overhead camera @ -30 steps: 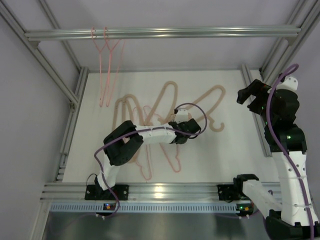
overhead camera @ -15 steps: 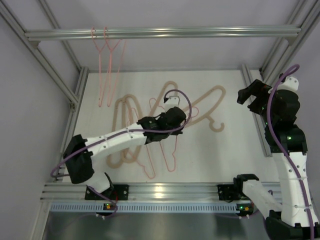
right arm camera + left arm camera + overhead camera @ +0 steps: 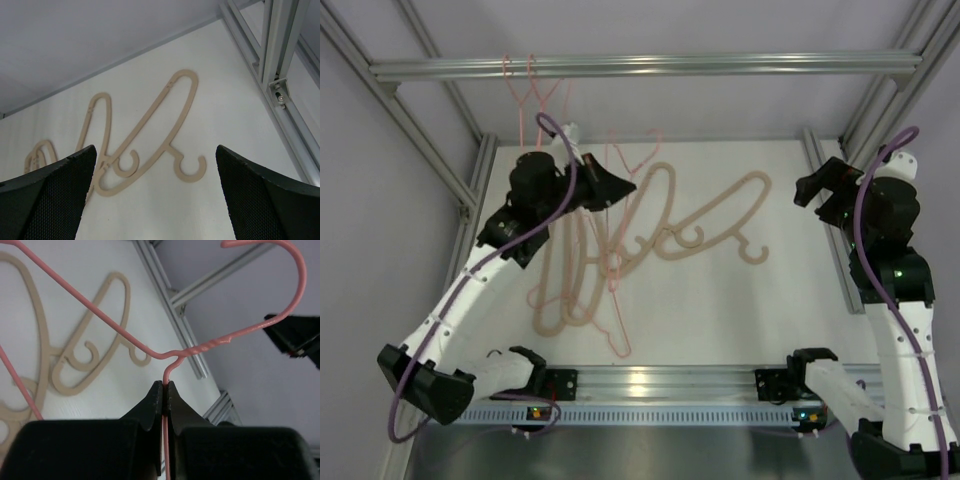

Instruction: Organize the hangers

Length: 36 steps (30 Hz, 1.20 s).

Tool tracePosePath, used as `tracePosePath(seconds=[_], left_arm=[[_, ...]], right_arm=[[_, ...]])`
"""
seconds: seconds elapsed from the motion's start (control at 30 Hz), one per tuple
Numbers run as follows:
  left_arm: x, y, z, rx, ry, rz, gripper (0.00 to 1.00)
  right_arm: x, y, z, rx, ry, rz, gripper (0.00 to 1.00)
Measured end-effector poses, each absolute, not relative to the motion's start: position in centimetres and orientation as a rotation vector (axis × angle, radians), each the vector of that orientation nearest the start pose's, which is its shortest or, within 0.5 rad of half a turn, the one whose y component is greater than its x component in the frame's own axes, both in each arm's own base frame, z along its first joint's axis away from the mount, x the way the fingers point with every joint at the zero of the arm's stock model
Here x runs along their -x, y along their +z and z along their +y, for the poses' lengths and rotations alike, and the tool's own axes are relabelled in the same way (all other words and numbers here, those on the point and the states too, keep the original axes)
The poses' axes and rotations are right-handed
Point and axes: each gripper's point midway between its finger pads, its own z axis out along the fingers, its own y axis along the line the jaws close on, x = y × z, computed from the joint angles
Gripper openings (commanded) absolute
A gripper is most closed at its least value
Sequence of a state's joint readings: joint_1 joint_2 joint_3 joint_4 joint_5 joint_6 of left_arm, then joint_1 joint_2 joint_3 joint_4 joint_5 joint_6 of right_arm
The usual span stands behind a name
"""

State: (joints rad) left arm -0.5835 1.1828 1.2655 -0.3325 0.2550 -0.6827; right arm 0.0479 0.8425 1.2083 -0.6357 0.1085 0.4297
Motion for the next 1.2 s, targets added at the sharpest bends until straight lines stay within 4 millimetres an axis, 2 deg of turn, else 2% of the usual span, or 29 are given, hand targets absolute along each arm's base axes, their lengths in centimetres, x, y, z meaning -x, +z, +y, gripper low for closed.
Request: tracePosePath(seconds=[0.17, 0.27, 0.43, 0.57, 0.77, 1.03, 1.2], left_arm=[[-31.3, 40.5, -21.1, -0.014, -1.259, 1.752, 0.0], [-32.0, 43.9, -18.5, -0.007, -1.369, 1.61, 0.0], [-33.3, 46.9, -14.4, 0.014, -1.483, 1.455, 0.0], [-34.5, 47.4, -13.3, 0.027, -1.565, 1.423, 0.0], [-36.3, 47.5, -13.1, 0.031, -1.644, 1.424, 0.0], [-37.7, 47.5, -12.0, 0.05, -1.641, 1.43, 0.0], [-38.6, 46.6, -11.6, 0.065, -1.616, 1.452, 0.0]], right_arm=[[-28.4, 35.7, 1.2, -0.423, 0.237, 1.784, 1.0], [-28.5, 35.9, 1.2, -0.423, 0.237, 1.781, 0.99], [-28.6, 35.8, 1.1, -0.424, 0.234, 1.786, 1.0], [-28.6, 35.8, 1.1, -0.424, 0.233, 1.786, 0.99], [-28.7, 35.7, 1.1, -0.425, 0.231, 1.79, 0.99], [-28.9, 35.4, 1.1, -0.427, 0.229, 1.8, 0.99], [-28.9, 35.4, 1.1, -0.427, 0.229, 1.8, 1.0]])
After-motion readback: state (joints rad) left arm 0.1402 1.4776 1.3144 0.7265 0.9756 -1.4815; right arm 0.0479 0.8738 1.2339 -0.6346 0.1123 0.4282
